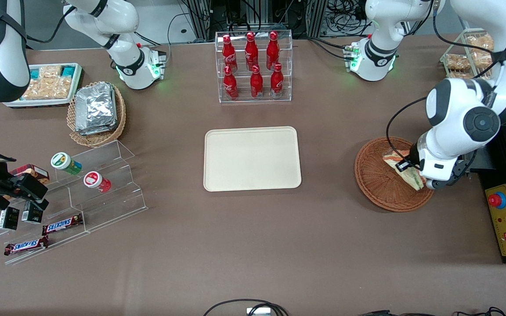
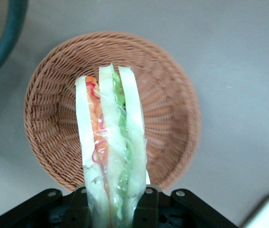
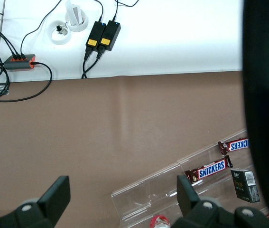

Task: Place sandwich from basket to tray
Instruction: 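Lift the sandwich out of the basket with the left gripper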

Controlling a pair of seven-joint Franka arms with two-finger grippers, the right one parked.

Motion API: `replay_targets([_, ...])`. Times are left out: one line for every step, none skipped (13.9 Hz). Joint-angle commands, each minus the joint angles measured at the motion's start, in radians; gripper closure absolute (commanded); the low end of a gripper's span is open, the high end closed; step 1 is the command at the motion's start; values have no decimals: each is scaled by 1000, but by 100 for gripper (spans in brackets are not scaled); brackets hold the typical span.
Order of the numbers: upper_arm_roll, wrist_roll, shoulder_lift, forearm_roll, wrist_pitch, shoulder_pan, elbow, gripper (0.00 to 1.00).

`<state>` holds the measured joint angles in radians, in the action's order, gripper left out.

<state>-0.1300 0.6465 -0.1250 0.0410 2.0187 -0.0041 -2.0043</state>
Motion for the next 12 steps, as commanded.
replay_targets([-26,-7,-19,11,-73,-63,102,100])
replay_targets([-49,-7,-21,19,-68,-91,108,100])
replay_targets([-69,-7,-24,46,-63,-121,110,100])
replay_targets([-80,-5,-31,87,-57,-155,107,100])
replay_targets([-88,-5,-42,103,-46,-193,107,100])
replay_targets([-88,-5,-54,106,-31,-242,105,100])
replay_targets([-86,2,-65,111,-17,-284,104,100])
replay_targets([-88,11,-77,132,-11,-327,105,100])
replay_targets([-88,15,-91,169,-9,-356,107,100])
replay_targets([-89,19,-105,180,-6,-372,107,100])
replay_targets([-89,19,-122,180,9,-395,107,100])
replay_targets([-89,22,-137,180,30,-421,107,100])
